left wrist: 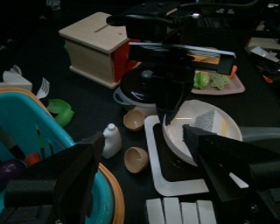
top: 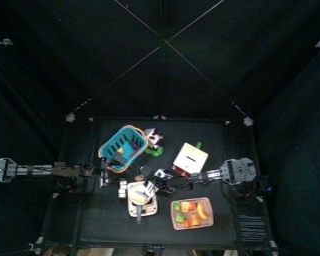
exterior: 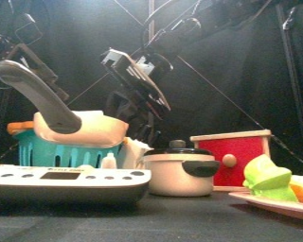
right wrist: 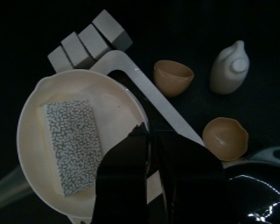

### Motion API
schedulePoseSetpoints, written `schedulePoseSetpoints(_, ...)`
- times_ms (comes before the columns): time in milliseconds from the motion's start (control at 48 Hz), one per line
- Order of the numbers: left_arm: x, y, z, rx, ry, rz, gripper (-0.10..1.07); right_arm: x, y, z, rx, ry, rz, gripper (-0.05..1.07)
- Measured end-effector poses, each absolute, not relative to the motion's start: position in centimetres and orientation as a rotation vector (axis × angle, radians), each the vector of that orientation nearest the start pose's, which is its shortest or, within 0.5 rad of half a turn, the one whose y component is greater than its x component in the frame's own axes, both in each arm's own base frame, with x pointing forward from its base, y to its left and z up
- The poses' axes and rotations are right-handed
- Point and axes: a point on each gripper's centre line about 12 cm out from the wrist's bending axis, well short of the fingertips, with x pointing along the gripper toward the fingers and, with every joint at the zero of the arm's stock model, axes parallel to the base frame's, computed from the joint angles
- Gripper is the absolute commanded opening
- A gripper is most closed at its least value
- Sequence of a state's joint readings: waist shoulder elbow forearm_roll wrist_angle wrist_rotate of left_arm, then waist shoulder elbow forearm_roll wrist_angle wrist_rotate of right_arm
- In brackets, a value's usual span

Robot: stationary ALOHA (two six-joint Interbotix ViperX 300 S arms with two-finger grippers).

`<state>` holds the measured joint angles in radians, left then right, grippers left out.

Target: Place pan to top of table

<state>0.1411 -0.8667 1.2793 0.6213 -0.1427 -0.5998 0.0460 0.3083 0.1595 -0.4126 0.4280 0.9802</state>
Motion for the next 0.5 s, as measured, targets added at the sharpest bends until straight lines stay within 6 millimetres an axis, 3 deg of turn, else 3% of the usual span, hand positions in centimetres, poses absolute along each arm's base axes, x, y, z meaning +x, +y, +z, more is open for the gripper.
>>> schedulePoseSetpoints(208,19.7,1.8,21.2,-0.017,0.297,0.055,1.03,48.1,-2.1,19.6,0.506,0.745,-0.402,0.26)
schedulePoseSetpoints(417,19.7,1.8,21.2,-0.018,0.296,0.056,1.03,44.8,-6.4,21.0,0.576,0.717,-0.494,0.26)
schedulePoseSetpoints(500,19.7,1.8,21.2,-0.017,0.297,0.055,1.03,42.8,-8.5,20.6,0.618,0.727,-0.555,0.26)
